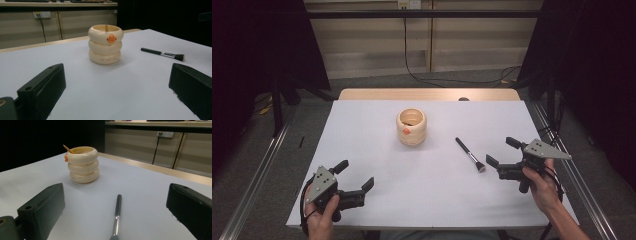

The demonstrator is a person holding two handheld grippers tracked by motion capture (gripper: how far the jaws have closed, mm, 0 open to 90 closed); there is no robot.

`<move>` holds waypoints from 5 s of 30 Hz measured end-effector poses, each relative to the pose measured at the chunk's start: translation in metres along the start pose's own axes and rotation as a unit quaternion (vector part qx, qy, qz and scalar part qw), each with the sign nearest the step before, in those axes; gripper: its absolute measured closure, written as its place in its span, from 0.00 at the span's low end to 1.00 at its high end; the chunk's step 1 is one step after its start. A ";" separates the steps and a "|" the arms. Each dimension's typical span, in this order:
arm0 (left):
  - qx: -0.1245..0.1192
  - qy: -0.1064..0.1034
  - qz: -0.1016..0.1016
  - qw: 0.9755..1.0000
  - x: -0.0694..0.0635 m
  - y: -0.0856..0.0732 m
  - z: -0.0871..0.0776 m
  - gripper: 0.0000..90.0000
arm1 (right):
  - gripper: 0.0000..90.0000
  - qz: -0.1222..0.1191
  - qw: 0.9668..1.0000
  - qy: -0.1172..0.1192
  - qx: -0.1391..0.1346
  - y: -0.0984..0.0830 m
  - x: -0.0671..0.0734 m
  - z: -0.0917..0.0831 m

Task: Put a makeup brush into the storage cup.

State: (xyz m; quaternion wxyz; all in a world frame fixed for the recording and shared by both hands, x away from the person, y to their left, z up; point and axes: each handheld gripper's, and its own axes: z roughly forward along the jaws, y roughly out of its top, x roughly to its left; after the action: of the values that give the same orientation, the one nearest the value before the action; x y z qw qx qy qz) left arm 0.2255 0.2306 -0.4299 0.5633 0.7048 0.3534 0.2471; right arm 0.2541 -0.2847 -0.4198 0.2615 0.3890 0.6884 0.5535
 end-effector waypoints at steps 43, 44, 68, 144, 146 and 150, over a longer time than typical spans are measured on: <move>-0.011 -0.009 -0.005 1.000 0.005 0.000 -0.005 0.01 | 0.00 -0.028 0.997 -0.010 0.065 0.040 -0.022 0.083; -0.011 -0.010 -0.006 1.000 0.005 0.000 -0.005 0.01 | 0.00 -0.026 0.997 -0.010 0.068 0.040 -0.022 0.085; -0.007 -0.022 -0.002 1.000 0.000 0.002 0.000 0.01 | 0.08 -0.042 0.972 -0.018 0.231 0.022 -0.021 0.096; -0.003 -0.014 0.004 1.000 0.008 0.000 0.001 0.01 | 0.87 -0.011 0.847 -0.001 0.532 0.008 -0.017 0.148; -0.004 -0.013 0.003 1.000 0.008 0.000 0.000 0.01 | 0.87 -0.006 0.846 -0.001 0.533 0.008 -0.018 0.148; -0.005 -0.014 0.003 1.000 0.008 0.000 0.000 0.01 | 0.87 0.001 0.844 0.002 0.536 0.009 -0.019 0.149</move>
State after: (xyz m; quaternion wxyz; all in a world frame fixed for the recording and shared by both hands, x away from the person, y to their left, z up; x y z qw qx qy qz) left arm 0.2308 0.2367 -0.4306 0.5711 0.7064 0.3421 0.2405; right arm 0.3850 -0.2166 -0.4499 0.0104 0.4686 0.8778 0.0993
